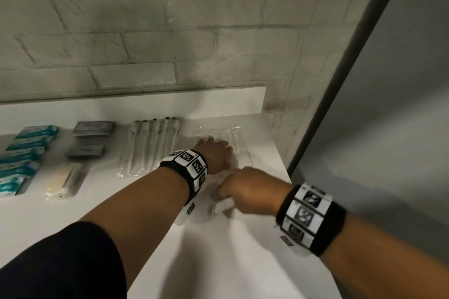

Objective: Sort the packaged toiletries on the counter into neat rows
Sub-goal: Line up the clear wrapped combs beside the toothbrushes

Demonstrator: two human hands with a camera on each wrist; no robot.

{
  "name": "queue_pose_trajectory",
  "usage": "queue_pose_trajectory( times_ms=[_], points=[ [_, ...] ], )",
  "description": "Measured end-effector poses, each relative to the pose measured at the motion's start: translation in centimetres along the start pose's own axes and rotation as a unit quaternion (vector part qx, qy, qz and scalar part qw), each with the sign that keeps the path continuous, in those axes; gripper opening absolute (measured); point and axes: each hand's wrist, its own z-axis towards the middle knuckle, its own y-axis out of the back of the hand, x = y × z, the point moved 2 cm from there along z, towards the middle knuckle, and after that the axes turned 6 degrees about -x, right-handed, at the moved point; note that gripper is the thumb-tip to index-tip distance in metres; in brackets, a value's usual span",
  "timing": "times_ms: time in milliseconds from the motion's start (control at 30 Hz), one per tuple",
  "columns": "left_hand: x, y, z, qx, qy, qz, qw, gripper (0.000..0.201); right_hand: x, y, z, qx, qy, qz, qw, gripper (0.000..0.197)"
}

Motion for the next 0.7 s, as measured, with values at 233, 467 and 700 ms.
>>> queue_pose_trajectory(
  times_ms=[233,467,700],
  points=[
    [0.3,-0.4,0.5,-0.049,-0.011,0.017,0.999,0.049,-9.8,4.1,-0.5,-0.265,-0.169,0.077,0.946,0.023],
    [0.2,-0.4,0.9,-0.070,-0.008,0.008,0.997,0.044,-13.5,-0.9,-0.7,-0.023,-0.265,0.086,0.960,0.050],
    [-0.2,0.0,0.8,-0.124,-0.003,0.012,0.992,0.045,-13.6,0.9,0.5,-0.012,-0.292,0.039,0.956,0.051]
  ],
)
